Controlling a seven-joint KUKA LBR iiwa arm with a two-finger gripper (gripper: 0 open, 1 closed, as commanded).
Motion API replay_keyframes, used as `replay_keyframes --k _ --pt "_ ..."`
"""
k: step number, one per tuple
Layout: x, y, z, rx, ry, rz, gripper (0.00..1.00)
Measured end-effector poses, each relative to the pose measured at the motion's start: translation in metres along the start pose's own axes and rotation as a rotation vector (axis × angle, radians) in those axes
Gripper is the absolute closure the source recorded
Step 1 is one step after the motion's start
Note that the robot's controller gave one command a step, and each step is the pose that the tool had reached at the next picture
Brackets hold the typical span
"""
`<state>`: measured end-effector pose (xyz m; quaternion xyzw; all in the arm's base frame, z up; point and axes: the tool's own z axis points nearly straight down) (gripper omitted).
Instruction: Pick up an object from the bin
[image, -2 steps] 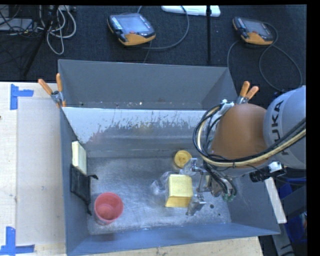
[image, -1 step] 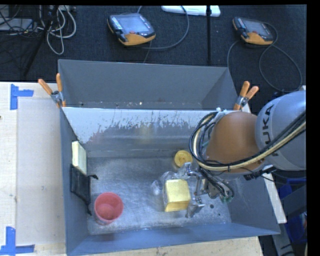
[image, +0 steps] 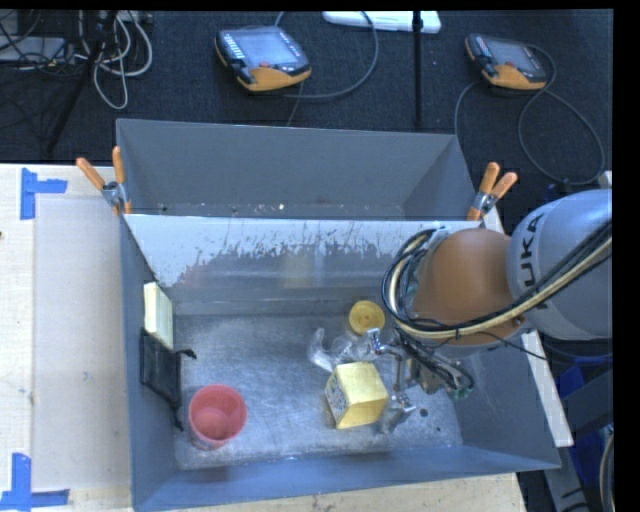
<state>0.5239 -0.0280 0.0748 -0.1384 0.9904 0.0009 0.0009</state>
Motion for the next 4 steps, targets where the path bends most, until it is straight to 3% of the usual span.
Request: replay_keyframes --k 1,2,3,4 --pt "0.018 0.025 0.000 0.013 -0.019 -0.244 0.00" --pt "0.044 -0.001 -0.017 0.003 -0.007 -0.335 0.00" --pt "-0.019 0.067 -0.008 0.021 -0.007 -0.092 1.00" --pt "-0.019 0.067 -0.007 0.021 -0.007 -0.092 1.00"
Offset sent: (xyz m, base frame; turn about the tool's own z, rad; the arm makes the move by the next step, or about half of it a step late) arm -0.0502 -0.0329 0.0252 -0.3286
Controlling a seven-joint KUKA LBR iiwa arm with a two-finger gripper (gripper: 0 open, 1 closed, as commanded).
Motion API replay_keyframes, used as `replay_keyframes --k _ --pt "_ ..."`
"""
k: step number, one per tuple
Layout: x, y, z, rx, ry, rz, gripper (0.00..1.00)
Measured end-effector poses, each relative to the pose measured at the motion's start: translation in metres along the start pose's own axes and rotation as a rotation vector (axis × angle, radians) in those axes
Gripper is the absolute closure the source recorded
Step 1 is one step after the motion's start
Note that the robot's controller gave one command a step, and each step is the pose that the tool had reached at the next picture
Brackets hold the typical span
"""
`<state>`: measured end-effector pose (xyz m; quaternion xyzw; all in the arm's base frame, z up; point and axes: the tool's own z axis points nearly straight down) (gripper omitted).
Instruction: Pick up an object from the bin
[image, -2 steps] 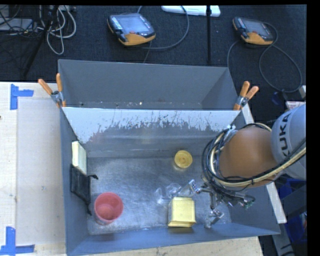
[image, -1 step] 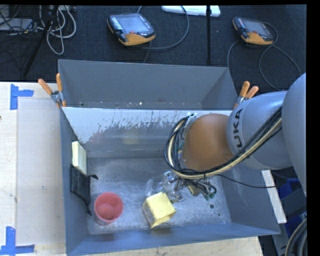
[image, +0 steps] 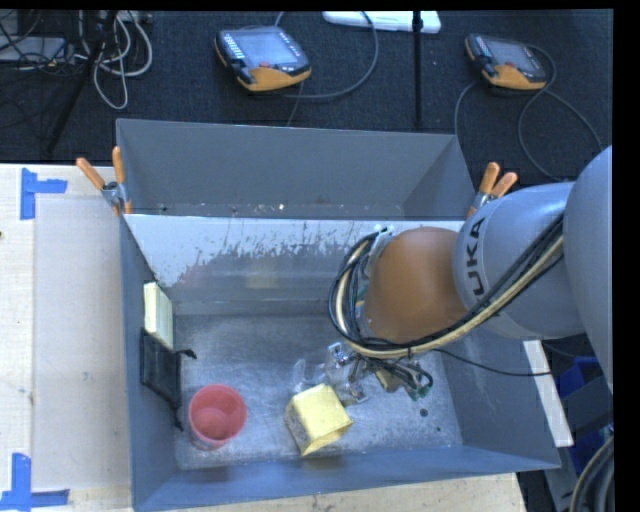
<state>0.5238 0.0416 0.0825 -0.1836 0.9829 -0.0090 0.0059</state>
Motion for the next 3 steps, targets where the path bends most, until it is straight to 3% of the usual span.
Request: replay_keyframes --k 3 --pt "0.001 0.004 -0.024 -0.019 0.006 -0.001 1.00"
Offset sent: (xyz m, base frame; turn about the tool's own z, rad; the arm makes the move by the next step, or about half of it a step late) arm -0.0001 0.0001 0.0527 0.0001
